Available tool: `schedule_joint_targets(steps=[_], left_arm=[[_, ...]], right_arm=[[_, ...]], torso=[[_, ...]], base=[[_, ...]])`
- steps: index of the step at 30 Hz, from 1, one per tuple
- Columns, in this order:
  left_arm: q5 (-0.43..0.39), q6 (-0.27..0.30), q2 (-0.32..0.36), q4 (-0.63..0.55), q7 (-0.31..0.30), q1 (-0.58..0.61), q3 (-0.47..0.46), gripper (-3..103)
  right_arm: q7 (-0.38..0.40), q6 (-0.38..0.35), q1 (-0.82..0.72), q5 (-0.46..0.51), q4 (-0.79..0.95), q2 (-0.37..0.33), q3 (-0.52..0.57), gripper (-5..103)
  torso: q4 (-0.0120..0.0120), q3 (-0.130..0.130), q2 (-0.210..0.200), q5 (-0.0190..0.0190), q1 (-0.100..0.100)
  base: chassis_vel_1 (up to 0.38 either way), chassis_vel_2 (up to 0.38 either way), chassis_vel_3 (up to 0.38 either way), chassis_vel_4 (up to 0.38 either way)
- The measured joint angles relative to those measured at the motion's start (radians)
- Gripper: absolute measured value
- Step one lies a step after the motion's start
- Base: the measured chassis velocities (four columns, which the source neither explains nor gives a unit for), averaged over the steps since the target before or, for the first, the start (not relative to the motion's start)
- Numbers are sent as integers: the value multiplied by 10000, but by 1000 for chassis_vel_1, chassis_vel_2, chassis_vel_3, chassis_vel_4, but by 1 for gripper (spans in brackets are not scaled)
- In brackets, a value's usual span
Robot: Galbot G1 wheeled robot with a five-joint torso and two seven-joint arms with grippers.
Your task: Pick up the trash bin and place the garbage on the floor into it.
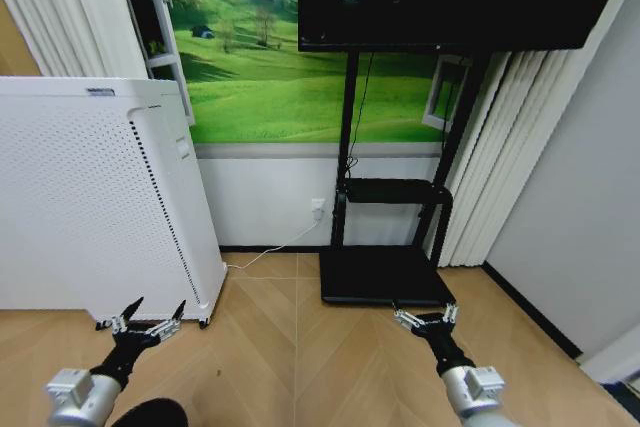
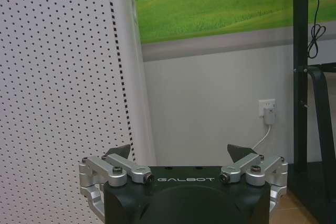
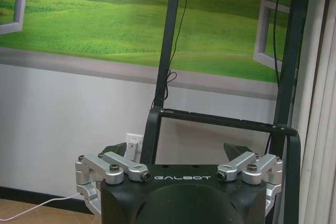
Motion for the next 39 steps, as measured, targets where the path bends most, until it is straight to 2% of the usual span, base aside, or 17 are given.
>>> schedule_joint_targets(steps=[39], left_arm=[[0,0,0,1,0,-1,0,100]], right_arm=[[0,-2,2,0,-1,0,0,100]], torso=[[-2,1064,1558,0,503]], base=[[-4,0,1,-1]])
